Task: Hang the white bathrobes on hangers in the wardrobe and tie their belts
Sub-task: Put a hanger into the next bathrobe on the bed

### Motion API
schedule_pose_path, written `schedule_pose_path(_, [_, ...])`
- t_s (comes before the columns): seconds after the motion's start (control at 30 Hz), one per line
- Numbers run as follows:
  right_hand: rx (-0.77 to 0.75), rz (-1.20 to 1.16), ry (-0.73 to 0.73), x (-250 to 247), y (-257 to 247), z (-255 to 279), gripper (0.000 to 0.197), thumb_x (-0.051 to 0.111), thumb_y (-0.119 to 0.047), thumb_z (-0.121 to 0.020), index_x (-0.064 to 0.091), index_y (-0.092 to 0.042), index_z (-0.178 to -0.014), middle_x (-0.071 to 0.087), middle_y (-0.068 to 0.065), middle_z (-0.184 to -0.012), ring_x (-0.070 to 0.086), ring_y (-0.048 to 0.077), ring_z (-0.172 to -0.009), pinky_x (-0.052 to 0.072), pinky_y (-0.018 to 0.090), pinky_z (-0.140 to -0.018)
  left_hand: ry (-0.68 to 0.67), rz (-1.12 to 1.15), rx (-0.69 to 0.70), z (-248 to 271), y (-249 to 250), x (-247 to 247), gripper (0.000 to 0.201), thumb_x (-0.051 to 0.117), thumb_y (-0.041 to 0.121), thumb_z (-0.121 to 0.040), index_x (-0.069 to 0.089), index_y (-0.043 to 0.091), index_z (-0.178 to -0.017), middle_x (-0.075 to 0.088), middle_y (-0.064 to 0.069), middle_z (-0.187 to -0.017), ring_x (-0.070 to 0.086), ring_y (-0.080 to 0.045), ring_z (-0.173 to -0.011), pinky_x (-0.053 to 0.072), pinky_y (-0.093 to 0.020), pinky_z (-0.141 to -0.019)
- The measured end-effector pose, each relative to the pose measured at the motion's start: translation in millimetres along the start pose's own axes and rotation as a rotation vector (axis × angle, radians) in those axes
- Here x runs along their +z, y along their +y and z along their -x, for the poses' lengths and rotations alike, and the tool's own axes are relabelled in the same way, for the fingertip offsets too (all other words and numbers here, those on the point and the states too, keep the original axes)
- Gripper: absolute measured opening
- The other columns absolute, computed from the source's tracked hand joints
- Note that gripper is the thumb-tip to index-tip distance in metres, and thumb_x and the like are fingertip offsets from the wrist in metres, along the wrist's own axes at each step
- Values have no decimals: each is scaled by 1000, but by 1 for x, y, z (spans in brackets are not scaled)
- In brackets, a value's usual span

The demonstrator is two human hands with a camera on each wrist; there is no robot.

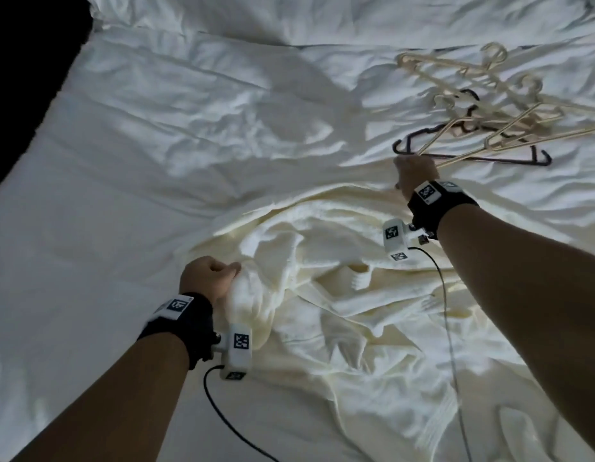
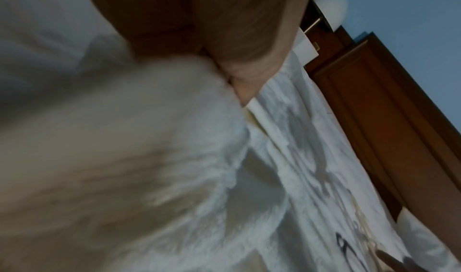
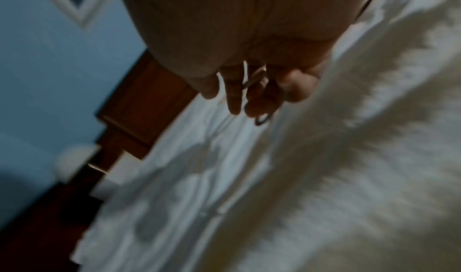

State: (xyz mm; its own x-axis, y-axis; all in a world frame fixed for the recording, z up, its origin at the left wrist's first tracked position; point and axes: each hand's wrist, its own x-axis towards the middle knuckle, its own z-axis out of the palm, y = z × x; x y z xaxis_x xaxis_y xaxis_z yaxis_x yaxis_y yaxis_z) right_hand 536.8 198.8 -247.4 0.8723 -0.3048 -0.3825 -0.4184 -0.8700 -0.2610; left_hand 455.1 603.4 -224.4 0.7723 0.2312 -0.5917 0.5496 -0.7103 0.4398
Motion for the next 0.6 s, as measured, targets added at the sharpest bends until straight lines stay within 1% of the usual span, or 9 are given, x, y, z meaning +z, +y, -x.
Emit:
schedule_pose_path(0.07, [13,-236,180,-20,-10,9,36,42,-20,-97,64,-7,-122,62,19,-125,56,35,-116,42,35,-99,30,67,0,3,-2,-13,17,70,18,-82,58,7,-77,57,-2,-73,53,-21,-70,39,-27,-57])
schedule_pose_path(0.13, [-90,-350,272,-38,-33,38,37,40,-22,-97,70,-11,-116,65,17,-121,58,31,-114,42,32,-97,31,182,-52,6,-7,-26,8,61,8,-83,55,11,-87,57,-5,-81,51,-21,-69,43,-25,-60])
schedule_pose_path(0.23, [-404,-327,225,-40,-74,108,31,44,-16,-100,69,-10,-117,63,16,-108,57,32,-106,37,27,-92,8,401,-174,18,-20,-42,25,47,-2,-80,63,17,-86,65,-17,-97,60,-29,-75,55,-39,-73])
schedule_pose_path(0.3, [-579,-333,123,-24,-95,156,32,43,-17,-98,69,-13,-115,58,8,-97,59,32,-96,39,26,-89,-27,474,-231,32,-31,-53,33,44,-9,-82,67,13,-87,64,-18,-97,58,-29,-71,53,-35,-66])
schedule_pose_path(0.33, [-671,-316,62,-15,-102,180,33,42,-17,-97,69,-15,-115,57,5,-95,59,31,-92,44,29,-89,-59,497,-257,41,-39,-58,31,45,-9,-84,69,10,-92,62,-16,-97,57,-28,-69,51,-31,-63])
schedule_pose_path(0.43, [-941,-201,-71,13,-123,252,32,51,-6,-92,69,-20,-114,62,5,-98,62,34,-94,55,45,-82,-135,574,-319,68,-63,-71,21,59,6,-90,70,5,-108,62,-11,-95,59,-28,-81,52,-36,-76])
schedule_pose_path(0.5, [-1119,-133,-130,29,-132,297,41,65,2,-81,69,-22,-115,64,5,-101,64,35,-99,57,42,-79,-141,752,-317,82,-80,-76,17,64,14,-87,78,10,-97,64,-10,-99,63,-30,-88,54,-42,-85])
schedule_pose_path(0.53, [-1203,-88,-176,36,-136,316,46,70,0,-77,68,-24,-117,63,5,-103,64,34,-98,56,40,-77,-164,840,-309,89,-89,-77,19,66,23,-86,78,12,-96,65,-13,-109,64,-35,-96,53,-48,-90])
schedule_pose_path(0.6, [-1307,66,-294,41,-144,345,54,74,-5,-73,65,-24,-123,62,7,-111,62,35,-99,54,41,-77,-226,990,-276,107,-98,-76,49,68,48,-83,72,7,-110,65,-19,-120,61,-41,-110,47,-57,-97])
